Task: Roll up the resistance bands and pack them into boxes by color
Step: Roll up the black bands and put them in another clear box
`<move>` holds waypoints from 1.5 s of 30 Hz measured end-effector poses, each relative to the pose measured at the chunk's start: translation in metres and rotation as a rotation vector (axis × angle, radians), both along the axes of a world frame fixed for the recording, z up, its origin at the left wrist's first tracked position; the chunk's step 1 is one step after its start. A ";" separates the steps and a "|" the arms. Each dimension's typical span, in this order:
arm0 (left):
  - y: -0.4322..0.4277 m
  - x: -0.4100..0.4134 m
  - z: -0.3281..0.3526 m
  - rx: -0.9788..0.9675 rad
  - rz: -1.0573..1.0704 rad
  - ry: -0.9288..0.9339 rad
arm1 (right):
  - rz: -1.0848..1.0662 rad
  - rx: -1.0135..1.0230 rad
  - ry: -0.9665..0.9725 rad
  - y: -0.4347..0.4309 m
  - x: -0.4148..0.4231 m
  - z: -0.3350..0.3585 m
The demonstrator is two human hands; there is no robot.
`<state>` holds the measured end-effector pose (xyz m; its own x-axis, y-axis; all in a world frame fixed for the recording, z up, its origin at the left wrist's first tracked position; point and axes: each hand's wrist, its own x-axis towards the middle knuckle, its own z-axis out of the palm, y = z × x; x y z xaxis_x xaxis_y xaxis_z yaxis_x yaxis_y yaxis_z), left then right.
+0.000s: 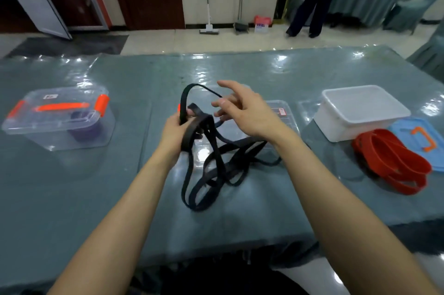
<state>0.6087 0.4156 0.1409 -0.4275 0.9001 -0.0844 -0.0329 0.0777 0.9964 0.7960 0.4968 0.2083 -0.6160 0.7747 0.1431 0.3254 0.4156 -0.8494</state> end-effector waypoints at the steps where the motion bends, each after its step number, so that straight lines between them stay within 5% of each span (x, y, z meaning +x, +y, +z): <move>1: -0.001 -0.010 -0.005 0.002 0.055 -0.051 | -0.030 -0.033 0.024 0.004 0.004 -0.012; 5: -0.022 -0.059 -0.038 -0.193 0.265 0.078 | -0.183 0.020 -0.252 0.021 0.027 -0.084; 8: -0.050 -0.089 -0.075 -0.603 0.130 0.424 | -0.088 0.039 -0.621 0.022 0.045 -0.143; 11: -0.077 -0.088 -0.096 -0.981 0.072 0.690 | 0.030 0.056 -0.721 0.016 0.054 -0.190; 14: -0.087 -0.064 -0.107 -0.702 0.416 0.972 | 0.058 0.196 -0.757 0.016 0.058 -0.221; 16: -0.085 -0.040 -0.113 -0.450 0.266 1.124 | 0.075 0.276 -0.775 0.024 0.058 -0.230; 19: -0.075 -0.005 -0.131 -0.593 -0.348 1.102 | 0.107 0.372 -0.821 0.044 0.051 -0.232; 23: -0.081 0.003 -0.167 -0.899 -0.542 1.176 | 0.197 0.319 -0.959 0.062 0.046 -0.236; 31: -0.117 0.007 -0.183 -0.626 -0.216 1.279 | 0.140 0.319 -1.060 0.075 0.043 -0.237; 39: -0.091 -0.025 -0.144 -0.316 0.426 0.700 | 0.188 0.415 -1.084 0.059 0.057 -0.221; 45: -0.080 -0.017 -0.134 -0.287 0.398 0.750 | 0.138 0.618 -1.042 0.045 0.064 -0.229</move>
<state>0.5922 0.3356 0.0067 -0.7367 0.6609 0.1434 0.5415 0.4494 0.7105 0.8595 0.5414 -0.0204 -0.7276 0.6701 -0.1468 0.6542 0.7422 0.1452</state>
